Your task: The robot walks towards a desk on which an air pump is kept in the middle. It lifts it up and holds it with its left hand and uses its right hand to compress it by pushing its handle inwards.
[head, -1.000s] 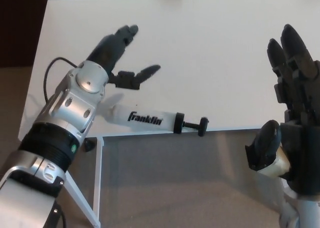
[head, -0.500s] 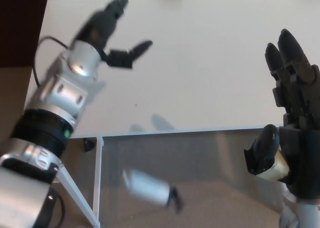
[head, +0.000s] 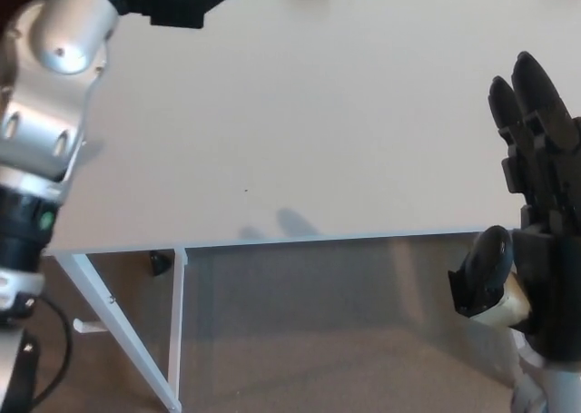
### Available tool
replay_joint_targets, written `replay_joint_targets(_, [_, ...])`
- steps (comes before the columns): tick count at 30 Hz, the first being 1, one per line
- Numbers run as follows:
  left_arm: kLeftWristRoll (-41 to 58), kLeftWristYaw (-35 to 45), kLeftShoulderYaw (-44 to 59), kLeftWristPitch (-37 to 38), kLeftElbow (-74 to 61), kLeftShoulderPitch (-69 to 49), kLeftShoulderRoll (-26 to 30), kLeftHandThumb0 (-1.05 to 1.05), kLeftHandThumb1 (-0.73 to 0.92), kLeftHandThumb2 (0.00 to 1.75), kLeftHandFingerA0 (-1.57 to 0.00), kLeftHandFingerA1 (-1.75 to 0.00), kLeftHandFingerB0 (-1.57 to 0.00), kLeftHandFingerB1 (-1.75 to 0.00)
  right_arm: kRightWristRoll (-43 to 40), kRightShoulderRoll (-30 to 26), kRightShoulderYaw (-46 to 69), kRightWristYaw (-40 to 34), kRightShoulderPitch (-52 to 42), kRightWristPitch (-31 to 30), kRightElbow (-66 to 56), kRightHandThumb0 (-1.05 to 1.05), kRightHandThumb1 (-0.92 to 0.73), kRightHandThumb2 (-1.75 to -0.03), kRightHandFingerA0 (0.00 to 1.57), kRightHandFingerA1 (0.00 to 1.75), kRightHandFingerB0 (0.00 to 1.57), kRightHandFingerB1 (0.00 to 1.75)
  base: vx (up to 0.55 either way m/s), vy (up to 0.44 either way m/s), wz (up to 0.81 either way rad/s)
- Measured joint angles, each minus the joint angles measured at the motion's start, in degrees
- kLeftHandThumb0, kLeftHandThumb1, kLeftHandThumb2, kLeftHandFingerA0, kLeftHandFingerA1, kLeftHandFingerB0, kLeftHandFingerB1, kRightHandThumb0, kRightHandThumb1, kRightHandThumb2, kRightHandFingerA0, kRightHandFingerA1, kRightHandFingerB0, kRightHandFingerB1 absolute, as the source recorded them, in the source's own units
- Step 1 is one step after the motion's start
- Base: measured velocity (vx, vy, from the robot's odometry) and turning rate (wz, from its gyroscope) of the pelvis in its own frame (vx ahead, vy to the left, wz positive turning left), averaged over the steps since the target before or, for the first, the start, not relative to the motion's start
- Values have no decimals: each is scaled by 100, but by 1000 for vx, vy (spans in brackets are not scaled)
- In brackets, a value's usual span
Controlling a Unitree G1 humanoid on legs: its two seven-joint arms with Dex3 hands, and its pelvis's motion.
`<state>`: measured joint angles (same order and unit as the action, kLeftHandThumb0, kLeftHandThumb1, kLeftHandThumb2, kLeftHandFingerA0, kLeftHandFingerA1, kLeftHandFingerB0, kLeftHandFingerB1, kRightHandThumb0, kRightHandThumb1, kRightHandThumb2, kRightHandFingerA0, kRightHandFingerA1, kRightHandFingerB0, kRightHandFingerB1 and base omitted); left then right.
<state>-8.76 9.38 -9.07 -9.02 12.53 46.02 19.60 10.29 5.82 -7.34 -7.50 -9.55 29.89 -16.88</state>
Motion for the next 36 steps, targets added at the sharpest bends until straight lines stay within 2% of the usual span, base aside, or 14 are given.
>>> replay_joint_targets(4, [82,109,270,-2,-713,-489,189,-87,53,89,0,0,0,0,-3,-51,30,22,-55,5,-10,-92,-77,-112,4,17,8,16,0,0,0])
replay_joint_targets(5, [100,126,331,-2,-841,-605,224,-81,49,89,0,-7,0,-9,-4,-67,41,27,-76,5,-15,-86,-74,-113,0,18,1,16,0,0,0])
replay_joint_targets(9, [217,224,679,2,-1479,-1292,323,-71,43,87,0,-17,0,-18,-25,-166,108,57,-255,12,-62,-91,-79,-114,0,12,0,11,0,0,0])
replay_joint_targets(14, [458,379,1210,13,-2258,-2505,309,-75,45,83,-1,-9,-6,-13,-85,-298,215,99,-642,45,-136,-87,-77,-112,0,14,0,13,0,0,0])
replay_joint_targets(20, [811,619,1778,63,-2899,-4024,207,-74,47,83,-4,-29,-12,-36,-177,-475,360,155,-1150,110,-169,-80,-73,-112,0,23,4,21,0,0,0])
replay_joint_targets(21, [827,633,1796,66,-2913,-4085,200,-36,29,90,-3,-52,0,-46,-181,-483,367,157,-1172,112,-169,-93,-75,-91,6,17,6,15,0,0,0])
replay_joint_targets(23, [1008,772,2022,98,-3043,-4697,100,-36,29,90,-3,-52,0,-46,-208,-576,433,177,-1365,151,-167,-93,-75,-91,6,17,6,15,0,0,0])
replay_joint_targets(24, [1074,822,2118,116,-3098,-4895,64,-74,46,78,-10,-42,-20,-41,-213,-604,445,189,-1423,165,-166,-88,-75,-112,0,20,13,20,0,0,0])
replay_joint_targets(27, [1347,1060,2470,160,-3224,-5720,-73,-72,47,79,-14,-44,-22,-41,-258,-700,552,215,-1722,239,-165,-90,-77,-112,0,22,15,22,0,0,0])
replay_joint_targets(29, [1519,1234,2696,185,-3259,-6226,-173,-66,43,85,-24,-47,-45,-54,-290,-763,605,235,-1934,284,-164,-80,-72,-110,0,23,5,23,0,0,0])
replay_joint_targets(31, [1593,1311,2783,192,-3262,-6422,-210,-66,43,85,-24,-47,-45,-54,-301,-787,625,243,-2020,298,-163,-80,-72,-110,0,23,5,23,0,0,0])
replay_joint_targets(32, [1615,1336,2812,195,-3262,-6490,-220,-69,52,59,-40,-41,-49,-40,-304,-793,632,245,-2049,307,-163,-77,-72,-109,0,26,5,25,0,0,0])
replay_joint_targets(35, [1948,1753,3198,208,-3230,-7332,-303,-69,52,59,-40,-41,-49,-40,-371,-867,701,281,-2393,394,-115,-77,-72,-109,0,26,5,25,0,0,0])
replay_joint_targets(36, [2009,1829,3271,208,-3222,-7467,-315,-63,54,57,-47,-43,-54,-40,-379,-875,714,289,-2451,412,-95,-85,-70,-92,4,21,3,18,0,0,0])
